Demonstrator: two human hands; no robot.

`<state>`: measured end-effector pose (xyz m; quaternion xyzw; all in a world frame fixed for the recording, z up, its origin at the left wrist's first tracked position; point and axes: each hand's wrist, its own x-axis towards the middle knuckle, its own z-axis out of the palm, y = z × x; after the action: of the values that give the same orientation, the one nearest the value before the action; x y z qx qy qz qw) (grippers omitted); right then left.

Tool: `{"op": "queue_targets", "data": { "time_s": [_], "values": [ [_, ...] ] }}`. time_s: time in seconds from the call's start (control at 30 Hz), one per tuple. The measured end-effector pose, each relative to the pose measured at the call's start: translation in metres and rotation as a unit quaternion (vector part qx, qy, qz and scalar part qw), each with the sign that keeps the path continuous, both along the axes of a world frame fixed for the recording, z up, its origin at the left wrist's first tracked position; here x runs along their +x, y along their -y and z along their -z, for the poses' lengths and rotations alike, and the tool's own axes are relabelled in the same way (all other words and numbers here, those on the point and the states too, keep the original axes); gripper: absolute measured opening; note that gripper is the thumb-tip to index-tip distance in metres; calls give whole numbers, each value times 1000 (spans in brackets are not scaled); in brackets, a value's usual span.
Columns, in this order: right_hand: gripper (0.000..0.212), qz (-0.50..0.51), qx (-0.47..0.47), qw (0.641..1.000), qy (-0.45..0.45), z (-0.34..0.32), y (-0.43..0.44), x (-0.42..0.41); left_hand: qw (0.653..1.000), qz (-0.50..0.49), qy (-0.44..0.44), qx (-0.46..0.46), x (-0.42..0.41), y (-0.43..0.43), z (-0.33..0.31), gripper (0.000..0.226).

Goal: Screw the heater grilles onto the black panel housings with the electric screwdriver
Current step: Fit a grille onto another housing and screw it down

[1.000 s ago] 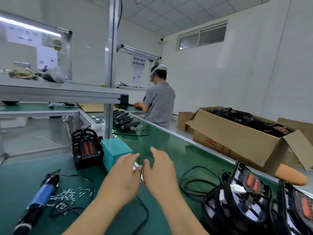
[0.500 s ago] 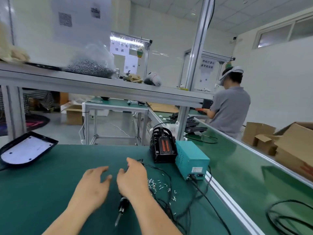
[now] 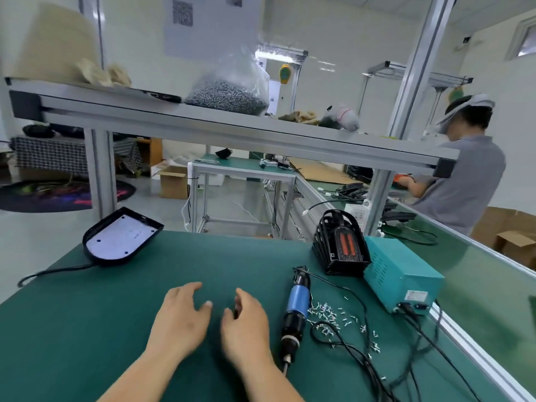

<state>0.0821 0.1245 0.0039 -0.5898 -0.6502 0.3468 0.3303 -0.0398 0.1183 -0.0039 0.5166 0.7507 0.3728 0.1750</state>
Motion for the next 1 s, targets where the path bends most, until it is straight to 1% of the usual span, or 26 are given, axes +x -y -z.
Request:
{"op": "queue_targets", "data": {
  "time_s": [0.07,0.13,0.23,0.4,0.6,0.67,0.77,0.83,0.93,1.0],
  "values": [
    [51,-1,13,1000,18,3,0,-1,1000,-1,-13,-5,-10,-7,-1,54],
    [50,-2,28,999,37,3,1,-1,999,-12,-49,-2,-21,-13,-2,56],
    [50,-7,41,998,52,5,2,-3,994,-61,-91,5,-37,-20,2,63],
    [51,-9,52,997,63,9,1,-4,987,-117,-106,-15,-57,-39,0,81],
    [52,-18,56,996,69,12,-1,-3,980,-142,-122,-73,-89,-60,-7,82],
    [52,-18,55,996,67,13,-1,-3,976,-146,-124,-102,-96,-64,-11,77],
    [53,-25,58,995,72,14,-2,-4,971,-142,-139,-132,-97,-67,-18,54],
    [54,-33,58,995,79,13,-3,-4,969,-133,-158,-134,-92,-62,-20,38],
    [54,-40,62,993,91,13,-5,-5,962,-118,-210,-131,-72,-47,-21,23],
    [53,-36,62,993,93,12,-5,-6,951,-89,-258,-147,-51,-34,-24,22]
  ]
}}
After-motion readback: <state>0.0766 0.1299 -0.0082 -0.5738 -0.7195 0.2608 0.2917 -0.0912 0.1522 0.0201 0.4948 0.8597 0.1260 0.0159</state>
